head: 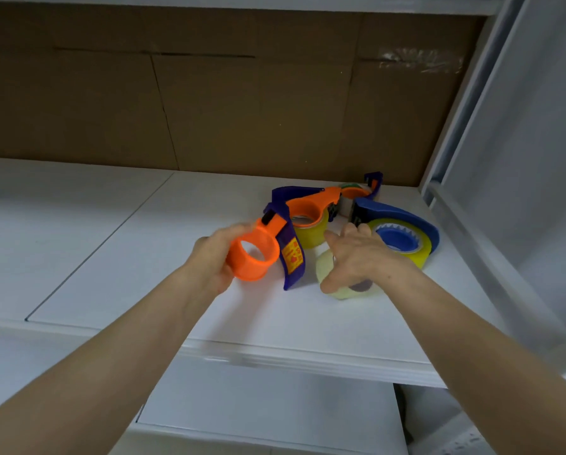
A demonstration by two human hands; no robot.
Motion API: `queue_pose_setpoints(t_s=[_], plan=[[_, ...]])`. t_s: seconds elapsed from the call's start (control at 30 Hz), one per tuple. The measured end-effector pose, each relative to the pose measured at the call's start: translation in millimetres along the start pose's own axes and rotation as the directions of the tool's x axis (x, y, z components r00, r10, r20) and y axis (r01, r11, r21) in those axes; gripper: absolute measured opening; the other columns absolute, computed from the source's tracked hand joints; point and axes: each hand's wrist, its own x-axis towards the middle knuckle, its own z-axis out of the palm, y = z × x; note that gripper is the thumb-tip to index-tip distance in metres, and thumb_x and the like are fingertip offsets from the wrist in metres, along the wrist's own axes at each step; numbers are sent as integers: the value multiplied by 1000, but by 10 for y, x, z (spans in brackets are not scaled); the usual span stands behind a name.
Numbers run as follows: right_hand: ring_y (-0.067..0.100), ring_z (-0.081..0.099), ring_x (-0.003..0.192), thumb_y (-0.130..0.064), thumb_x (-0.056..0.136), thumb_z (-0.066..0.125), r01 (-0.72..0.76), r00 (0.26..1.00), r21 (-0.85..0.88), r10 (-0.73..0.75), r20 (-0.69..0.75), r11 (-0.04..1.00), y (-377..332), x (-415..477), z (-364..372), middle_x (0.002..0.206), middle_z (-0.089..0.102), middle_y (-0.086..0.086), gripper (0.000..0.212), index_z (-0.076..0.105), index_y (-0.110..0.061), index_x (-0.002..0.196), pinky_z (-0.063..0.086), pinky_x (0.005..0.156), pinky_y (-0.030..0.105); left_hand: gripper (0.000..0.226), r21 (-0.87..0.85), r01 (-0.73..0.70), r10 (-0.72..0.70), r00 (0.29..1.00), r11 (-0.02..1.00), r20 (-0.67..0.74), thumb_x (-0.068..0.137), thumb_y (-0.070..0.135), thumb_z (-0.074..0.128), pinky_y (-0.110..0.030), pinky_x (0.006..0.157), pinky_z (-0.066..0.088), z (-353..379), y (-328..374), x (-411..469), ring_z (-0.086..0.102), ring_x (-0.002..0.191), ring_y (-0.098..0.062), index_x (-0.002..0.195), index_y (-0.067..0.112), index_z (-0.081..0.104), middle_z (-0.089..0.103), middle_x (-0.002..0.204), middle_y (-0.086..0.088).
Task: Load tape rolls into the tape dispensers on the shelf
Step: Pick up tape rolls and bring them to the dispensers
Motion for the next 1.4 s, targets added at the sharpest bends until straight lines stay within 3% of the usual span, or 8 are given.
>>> queue_pose_setpoints(t_s=[0.2,0.33,0.4,0.5,0.63,0.77,1.03,1.4], plan=[[29,35,124,-42,71,66,14,997,0,-14,75,1000,-21,54,43,130,47,8,81,28,-19,140,30,98,38,33,226,64,-44,995,972,-91,78,6,61,-43,92,47,-117,-110,130,56,92,-29,111,2,56,57,95,-13],[30,33,131,-46,75,64,61,998,59,-61,-7,996,-45,101,61,139,41,9,73,35,-21,138,28,103,40,8,566,-20,108,987,824,-122,84,7,57,-28,65,36,-155,-127,150,44,80,-26,77,4,58,51,80,-12],[28,37,129,-44,77,63,90,995,109,-85,-48,990,-96,124,59,136,46,7,66,41,-22,135,29,103,41,5,713,-49,144,987,699,-73,85,6,56,-29,62,33,-133,-127,142,43,80,-26,85,2,60,54,88,-16],[26,45,124,-41,88,49,108,983,271,-62,-174,956,-171,117,55,132,54,4,48,46,-23,132,30,103,42,46,821,-34,106,994,570,-32,86,13,61,-36,89,41,-70,-114,131,49,114,-32,130,2,48,49,133,-19],[25,44,127,-45,91,46,191,949,485,-36,-312,853,-290,83,49,142,44,5,53,39,-23,139,41,100,37,65,775,-45,138,989,631,-55,86,27,64,-39,101,40,29,-4,161,40,131,-33,142,9,36,37,148,-14],[26,40,130,-36,83,64,231,960,435,-130,-249,870,-355,111,55,145,36,9,65,35,-18,138,41,98,35,58,753,-70,178,982,654,-64,85,22,63,-36,98,41,122,103,161,44,128,-31,138,10,43,43,144,-12],[28,41,128,-33,87,55,352,906,366,-215,-364,861,-605,376,-224,141,38,11,55,39,-17,138,42,97,36,49,671,-75,230,962,737,-145,87,12,60,-24,88,30,-88,329,-31,45,128,-25,134,12,49,49,140,-8],[22,49,120,-30,85,57,543,840,400,-468,-275,738,-2273,688,-389,135,44,7,51,44,-20,133,41,96,31,52,661,-4,360,841,750,-404,83,15,63,-30,105,39,-1749,832,-384,53,121,-24,133,13,50,54,135,-7]])
